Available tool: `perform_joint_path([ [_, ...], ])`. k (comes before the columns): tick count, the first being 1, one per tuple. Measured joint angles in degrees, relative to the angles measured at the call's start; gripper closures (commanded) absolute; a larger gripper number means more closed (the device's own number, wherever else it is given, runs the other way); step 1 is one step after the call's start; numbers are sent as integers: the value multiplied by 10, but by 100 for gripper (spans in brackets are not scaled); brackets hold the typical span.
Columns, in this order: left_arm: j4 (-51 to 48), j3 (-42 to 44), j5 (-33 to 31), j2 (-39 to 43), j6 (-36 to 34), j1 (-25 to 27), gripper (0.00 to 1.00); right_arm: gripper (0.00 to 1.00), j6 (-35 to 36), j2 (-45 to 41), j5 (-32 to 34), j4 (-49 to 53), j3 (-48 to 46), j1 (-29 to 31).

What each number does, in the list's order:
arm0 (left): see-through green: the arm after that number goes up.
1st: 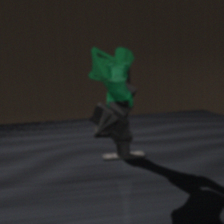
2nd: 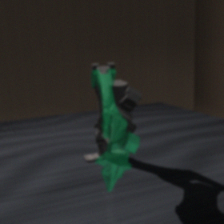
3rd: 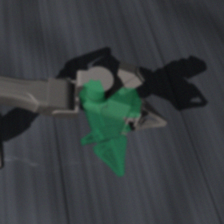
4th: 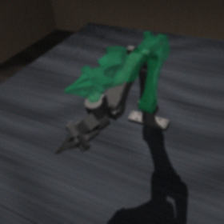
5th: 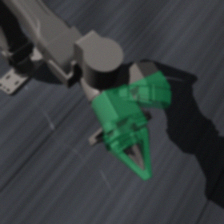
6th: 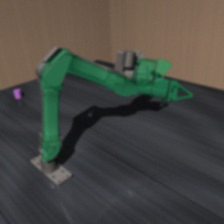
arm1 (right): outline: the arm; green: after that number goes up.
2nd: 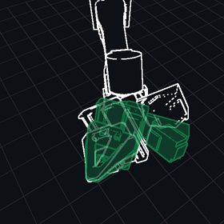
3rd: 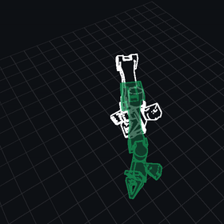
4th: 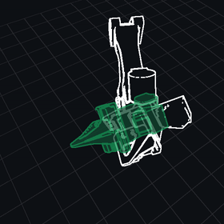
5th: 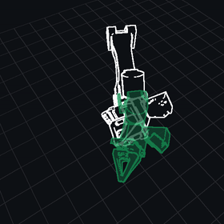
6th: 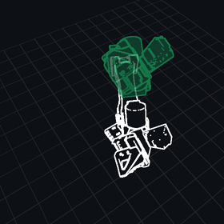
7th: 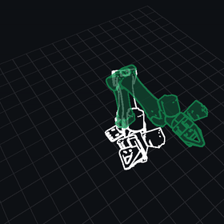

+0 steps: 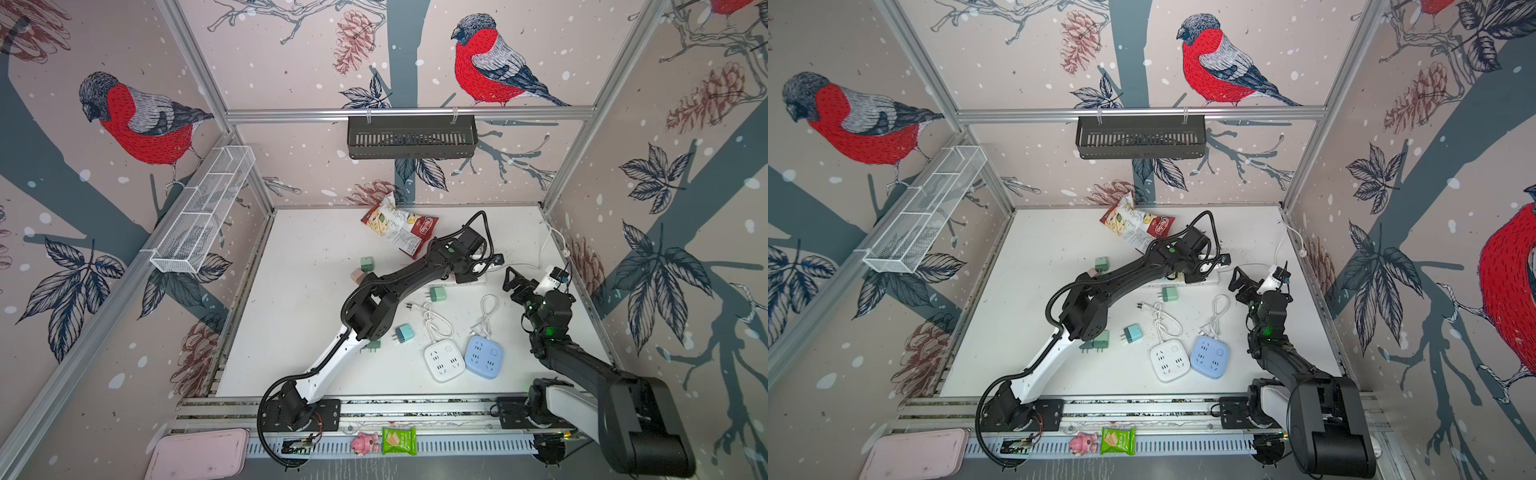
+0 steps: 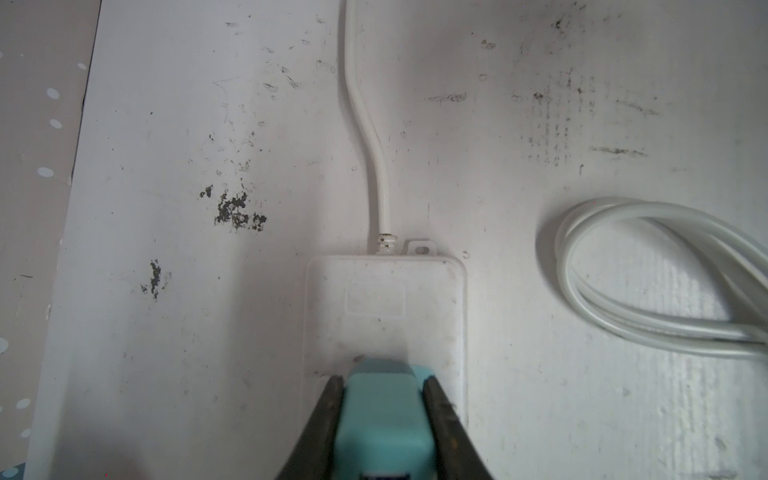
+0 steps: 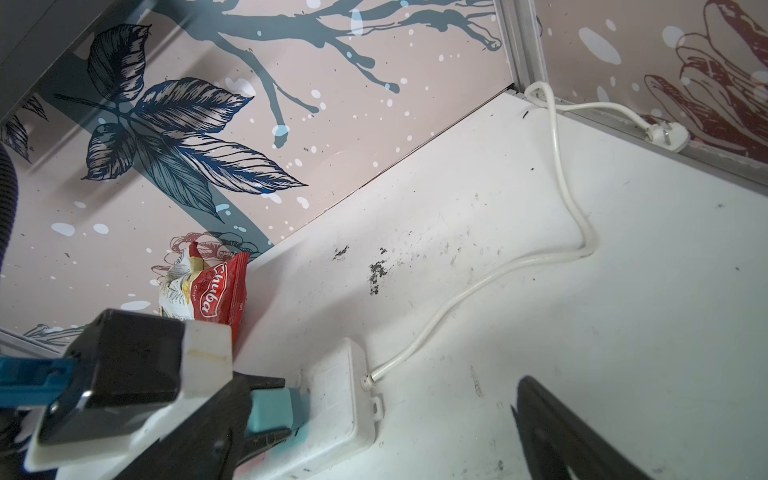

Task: Insert the plug
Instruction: 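Lower the teal adapter with the left gripper into the strip's end socket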

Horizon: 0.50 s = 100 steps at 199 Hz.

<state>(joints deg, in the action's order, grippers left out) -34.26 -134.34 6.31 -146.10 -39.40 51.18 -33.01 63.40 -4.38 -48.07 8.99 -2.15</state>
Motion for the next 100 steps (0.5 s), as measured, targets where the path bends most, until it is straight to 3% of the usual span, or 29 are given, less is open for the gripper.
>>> perform_joint_path([
  [100, -23, -30, 9, -17, 23, -9, 100, 0, 0, 0, 0, 0, 0, 0],
])
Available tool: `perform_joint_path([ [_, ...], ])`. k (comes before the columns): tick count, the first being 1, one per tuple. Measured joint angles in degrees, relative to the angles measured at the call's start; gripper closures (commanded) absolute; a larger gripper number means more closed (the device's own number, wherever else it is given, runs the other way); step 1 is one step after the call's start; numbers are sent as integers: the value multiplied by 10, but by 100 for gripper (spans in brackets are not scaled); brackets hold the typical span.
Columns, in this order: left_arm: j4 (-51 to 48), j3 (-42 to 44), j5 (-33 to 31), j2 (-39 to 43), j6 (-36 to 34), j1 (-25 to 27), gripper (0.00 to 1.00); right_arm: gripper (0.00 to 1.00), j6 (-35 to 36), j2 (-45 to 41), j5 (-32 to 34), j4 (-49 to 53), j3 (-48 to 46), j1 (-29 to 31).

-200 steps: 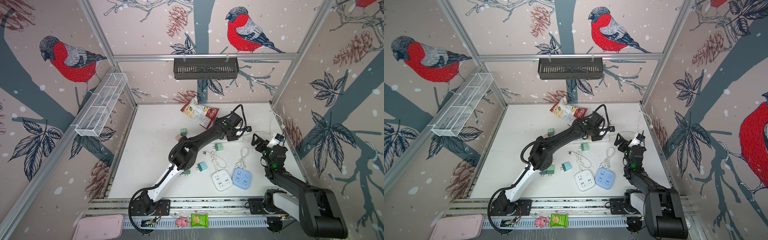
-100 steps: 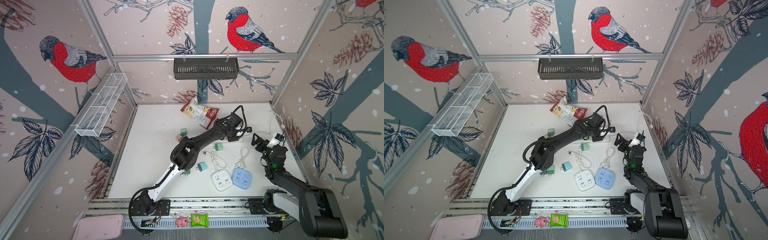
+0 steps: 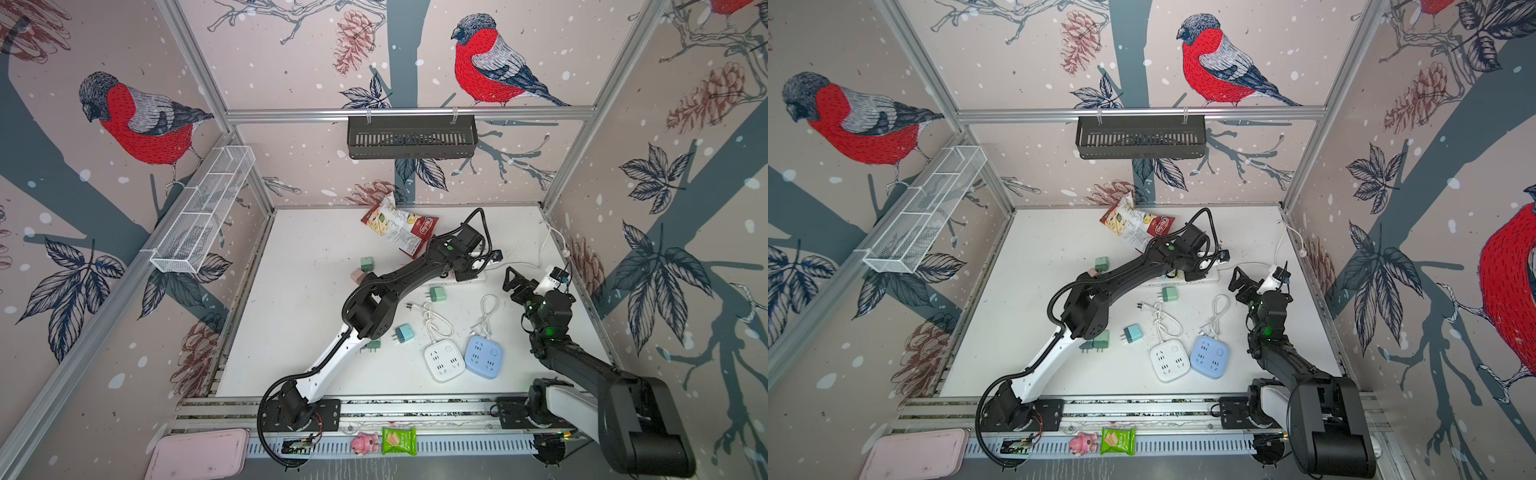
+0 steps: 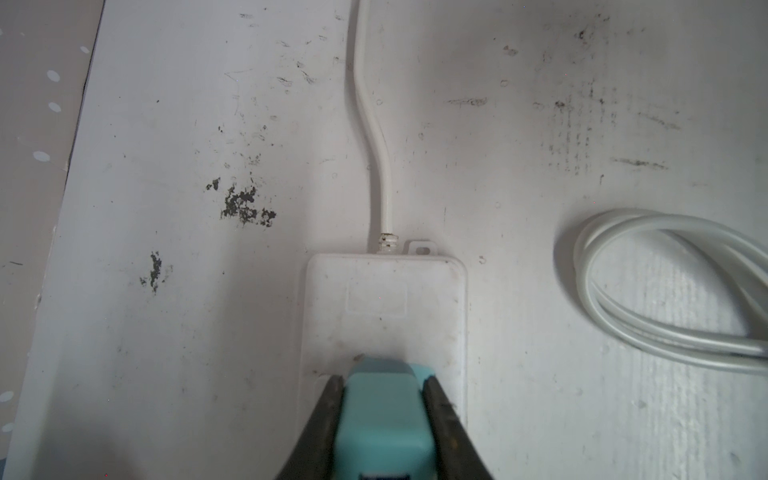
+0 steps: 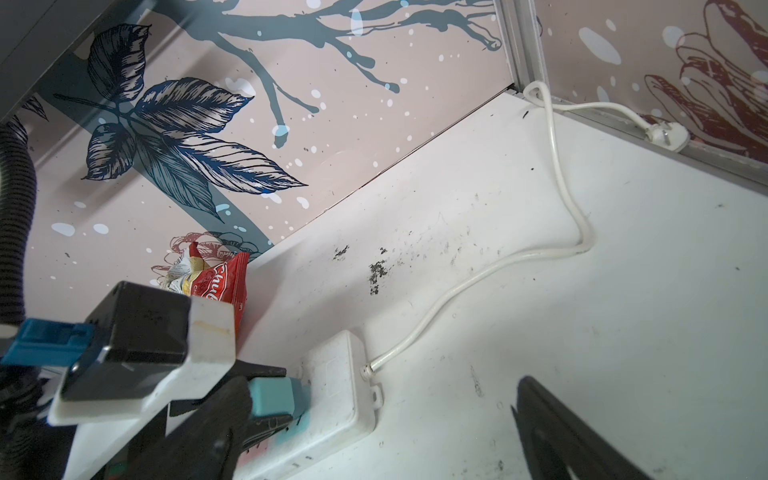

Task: Insert the plug
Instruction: 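Lower the teal adapter with the left gripper into the strip's end socket, then open the left gripper and draw it back while the right gripper moves toward the strip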

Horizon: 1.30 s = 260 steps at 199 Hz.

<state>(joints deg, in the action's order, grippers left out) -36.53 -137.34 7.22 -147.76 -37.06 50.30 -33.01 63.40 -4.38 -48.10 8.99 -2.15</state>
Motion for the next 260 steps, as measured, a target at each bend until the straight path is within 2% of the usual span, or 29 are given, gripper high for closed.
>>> perform_joint_path([
  [78, -67, 7, 20, 15, 38, -2, 100, 0, 0, -1, 0, 0, 0, 0],
  [116, -68, 7, 23, 12, 36, -5, 100, 0, 0, -1, 0, 0, 0, 0],
  [149, -63, 6, 64, 6, 38, -20, 100, 0, 0, -2, 1, 0, 0, 0],
  [195, -59, 5, 80, 0, 38, -22, 100, 0, 0, -3, 2, 0, -2, 0],
  [228, -57, 4, 79, -1, 40, -22, 70, 0, 0, -7, 4, -2, -5, 0],
  [258, -60, 9, 61, 0, 43, -22, 58, 0, 0, -9, 5, -4, -6, 0],
  [259, -60, 9, 62, 0, 42, -22, 57, 0, 0, -9, 5, -4, -6, 0],
  [260, -59, 9, 63, 0, 42, -22, 51, 0, 0, -9, 5, -4, -6, 0],
])
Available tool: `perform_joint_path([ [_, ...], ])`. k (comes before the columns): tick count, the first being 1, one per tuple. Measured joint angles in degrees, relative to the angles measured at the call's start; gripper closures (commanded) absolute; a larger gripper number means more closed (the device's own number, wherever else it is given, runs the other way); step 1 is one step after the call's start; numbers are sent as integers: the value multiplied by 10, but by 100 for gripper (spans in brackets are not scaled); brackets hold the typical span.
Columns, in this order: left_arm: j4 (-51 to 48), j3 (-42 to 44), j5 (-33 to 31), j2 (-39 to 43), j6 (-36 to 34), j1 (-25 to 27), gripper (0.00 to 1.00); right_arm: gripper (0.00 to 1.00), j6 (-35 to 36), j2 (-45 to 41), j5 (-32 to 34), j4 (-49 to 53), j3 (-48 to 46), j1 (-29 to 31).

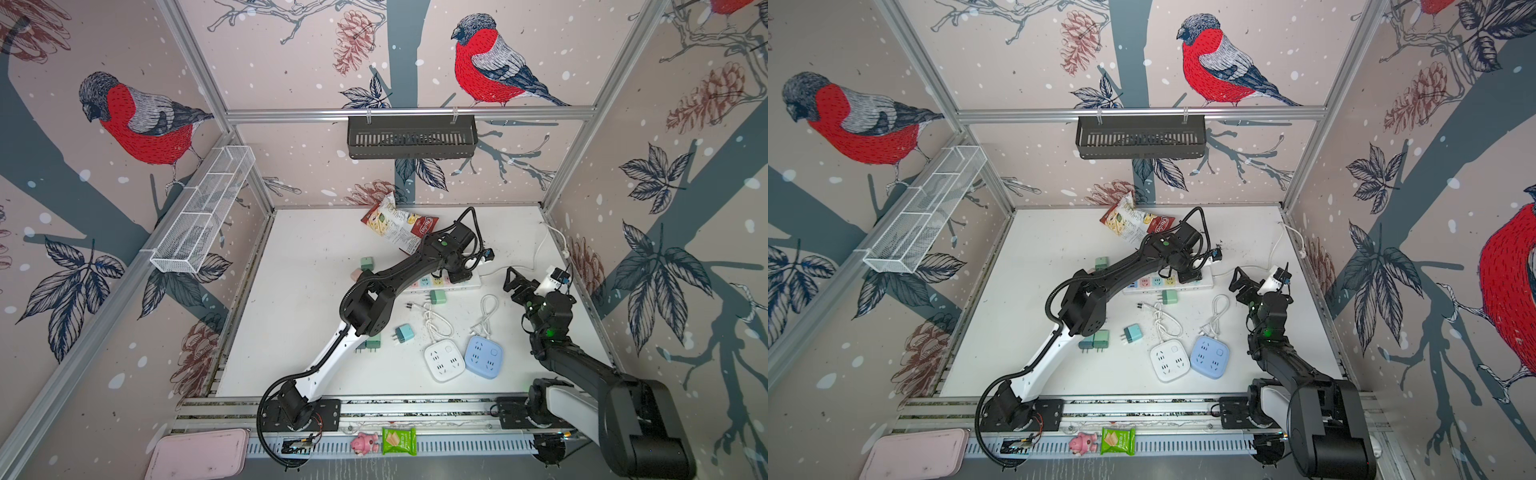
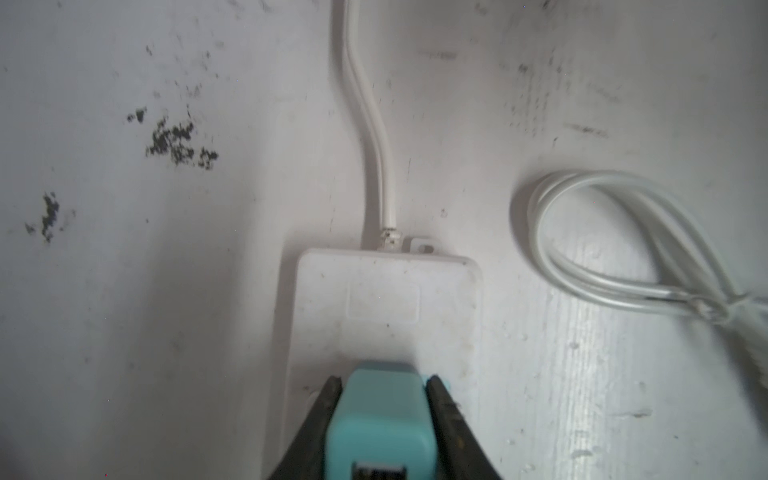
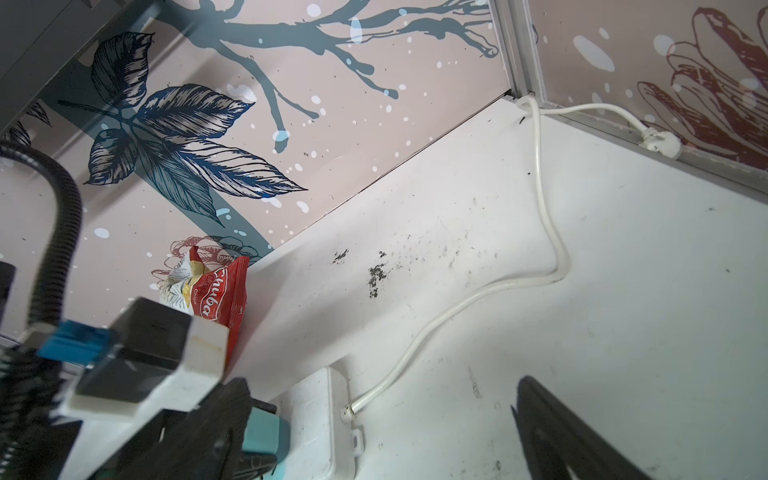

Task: Insert the plug
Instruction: 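Open the left gripper and draw it back while the right gripper moves toward the strip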

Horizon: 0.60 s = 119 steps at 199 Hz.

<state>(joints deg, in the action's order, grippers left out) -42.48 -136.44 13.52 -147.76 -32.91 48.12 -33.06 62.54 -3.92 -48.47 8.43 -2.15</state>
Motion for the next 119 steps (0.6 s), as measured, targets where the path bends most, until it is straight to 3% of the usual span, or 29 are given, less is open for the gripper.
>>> perform_joint_path([
  [2, 0, 0, 1, 1, -2, 0, 21, 0, 0, 0, 0, 0, 0, 0],
  [3, 0, 0, 0, 1, -2, 0, 11, 0, 0, 0, 0, 0, 0, 0],
  [7, -2, 1, -9, 3, -2, 0, 2, 0, 0, 0, 0, 0, 0, 0],
  [55, -8, 7, -18, 38, -12, 1, 2, 0, -1, 2, 0, 0, 0, 0],
  [119, 0, 49, -21, 178, 2, 3, 2, 0, -4, 13, 14, 11, 21, -8],
])
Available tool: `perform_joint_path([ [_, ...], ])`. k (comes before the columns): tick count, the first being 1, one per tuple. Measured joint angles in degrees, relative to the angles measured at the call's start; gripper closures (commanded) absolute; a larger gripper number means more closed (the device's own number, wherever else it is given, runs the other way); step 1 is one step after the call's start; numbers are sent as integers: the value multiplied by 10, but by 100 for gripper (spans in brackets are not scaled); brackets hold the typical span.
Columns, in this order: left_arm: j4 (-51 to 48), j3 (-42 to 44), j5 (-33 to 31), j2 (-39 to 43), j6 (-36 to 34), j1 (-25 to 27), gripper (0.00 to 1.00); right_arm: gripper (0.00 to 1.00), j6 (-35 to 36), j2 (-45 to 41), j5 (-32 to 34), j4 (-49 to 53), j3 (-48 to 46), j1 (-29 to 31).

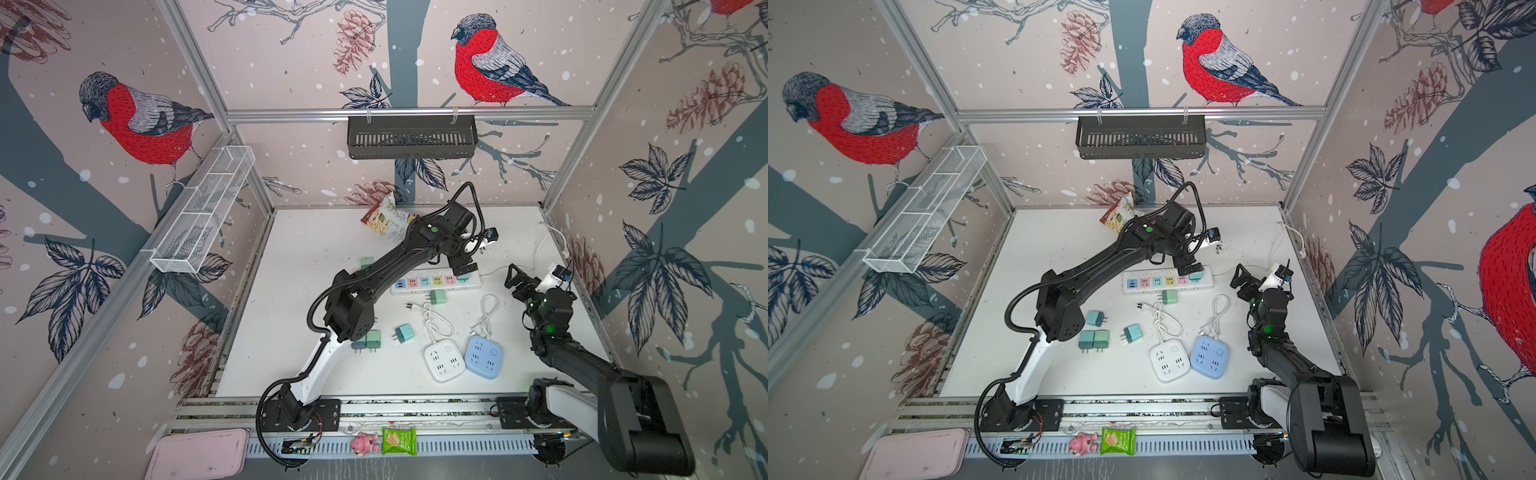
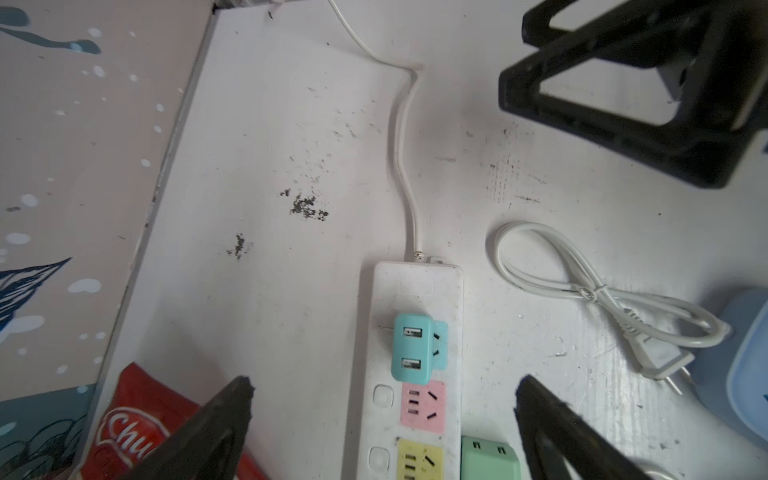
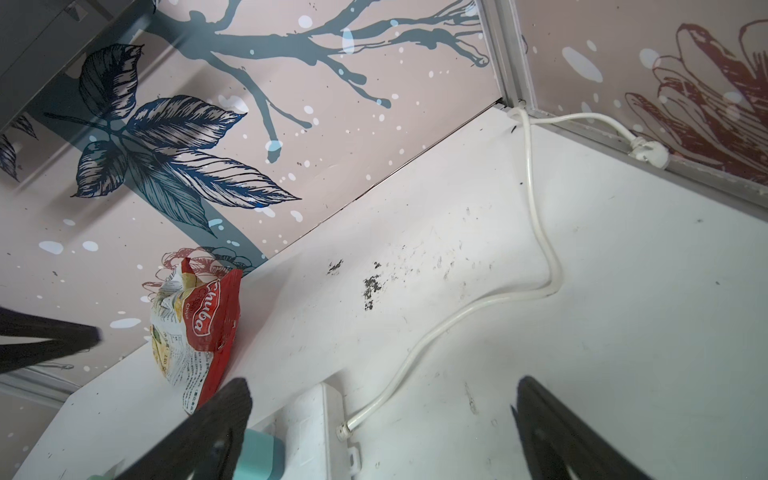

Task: Insert the plug
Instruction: 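Open the left gripper and draw it back while the right gripper moves toward the strip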

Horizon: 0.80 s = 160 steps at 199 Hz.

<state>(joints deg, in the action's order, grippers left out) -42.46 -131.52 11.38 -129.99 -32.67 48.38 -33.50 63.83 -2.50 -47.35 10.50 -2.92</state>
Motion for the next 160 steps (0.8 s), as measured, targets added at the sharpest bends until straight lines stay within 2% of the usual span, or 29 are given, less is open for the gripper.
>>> perform_joint_path([
  [15, 14, 39, -24, 57, 30, 1, 1, 0, -9, 0, 8, 14, 4, -3],
  [32, 52, 127, -52, 148, 69, 2, 2, 0, -23, 2, 27, 48, 20, -3],
  [58, 160, 349, -85, 336, 137, 4, 1, 0, -75, -14, 94, 139, 56, -4],
  [73, 238, 493, -126, 462, 203, 5, 2, 0, -101, -33, 119, 188, 69, -5],
  [89, 350, 650, -174, 600, 282, -1, 2, 0, -101, -51, 107, 224, 75, -5],
  [100, 423, 763, -218, 701, 332, -6, 1, 0, -102, -66, 78, 241, 76, -3],
  [114, 494, 866, -251, 798, 374, -7, 1, 0, -103, -86, 34, 243, 66, 6],
  [131, 549, 965, -306, 881, 405, -8, 2, 0, -111, -122, -4, 250, 48, 48],
  [139, 574, 1006, -344, 912, 424, -9, 2, 0, -111, -145, -6, 261, 47, 87],
  [160, 630, 1095, -416, 958, 457, -9, 1, 0, -101, -211, 40, 302, 63, 213],
])
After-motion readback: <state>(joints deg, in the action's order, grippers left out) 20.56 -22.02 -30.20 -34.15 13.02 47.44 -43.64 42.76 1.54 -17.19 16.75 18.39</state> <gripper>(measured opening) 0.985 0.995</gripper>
